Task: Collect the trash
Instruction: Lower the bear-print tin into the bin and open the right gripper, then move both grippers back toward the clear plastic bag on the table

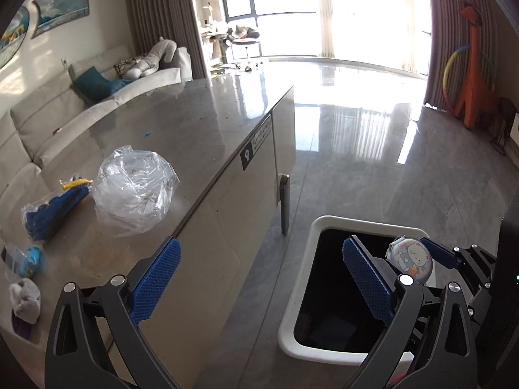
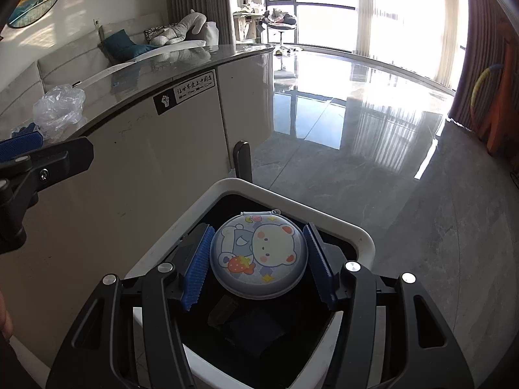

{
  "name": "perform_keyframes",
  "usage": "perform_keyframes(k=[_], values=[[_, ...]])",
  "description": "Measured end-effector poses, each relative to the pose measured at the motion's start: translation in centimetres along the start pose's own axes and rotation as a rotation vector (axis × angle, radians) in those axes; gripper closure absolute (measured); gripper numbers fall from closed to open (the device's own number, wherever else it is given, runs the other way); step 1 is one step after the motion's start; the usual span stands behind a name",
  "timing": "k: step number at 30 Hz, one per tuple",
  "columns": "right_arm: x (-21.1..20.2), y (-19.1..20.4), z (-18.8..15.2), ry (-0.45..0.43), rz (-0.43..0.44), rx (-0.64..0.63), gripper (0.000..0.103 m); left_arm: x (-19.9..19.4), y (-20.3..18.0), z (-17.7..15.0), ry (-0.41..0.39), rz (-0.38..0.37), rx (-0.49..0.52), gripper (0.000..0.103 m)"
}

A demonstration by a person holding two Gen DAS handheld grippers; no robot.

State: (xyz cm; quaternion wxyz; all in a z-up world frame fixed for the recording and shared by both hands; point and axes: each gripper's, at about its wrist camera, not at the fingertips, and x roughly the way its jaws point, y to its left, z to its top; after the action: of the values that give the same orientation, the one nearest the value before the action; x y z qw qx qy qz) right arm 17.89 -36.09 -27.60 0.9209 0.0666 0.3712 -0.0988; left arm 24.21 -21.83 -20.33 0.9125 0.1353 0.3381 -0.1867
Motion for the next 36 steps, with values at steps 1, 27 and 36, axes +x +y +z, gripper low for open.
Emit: perform_keyframes(k=[1, 27, 36], values=[[0.2, 0.0, -0.1, 0.007, -0.001, -0.002, 0.045, 0.0, 0.0, 0.0, -0.001, -0.004, -0.002, 0.005], [-5.0, 4.2, 3.2, -0.172, 0.027, -0.084, 0.004, -5.1, 4.4, 0.0, -0.101, 0.098, -0.116, 0.005], [-6.6, 11.2, 5.0, -0.245, 0.144, -0.194, 0.004, -7.7, 12.5, -1.5, -0.088, 0.311, -0.302, 0.005]])
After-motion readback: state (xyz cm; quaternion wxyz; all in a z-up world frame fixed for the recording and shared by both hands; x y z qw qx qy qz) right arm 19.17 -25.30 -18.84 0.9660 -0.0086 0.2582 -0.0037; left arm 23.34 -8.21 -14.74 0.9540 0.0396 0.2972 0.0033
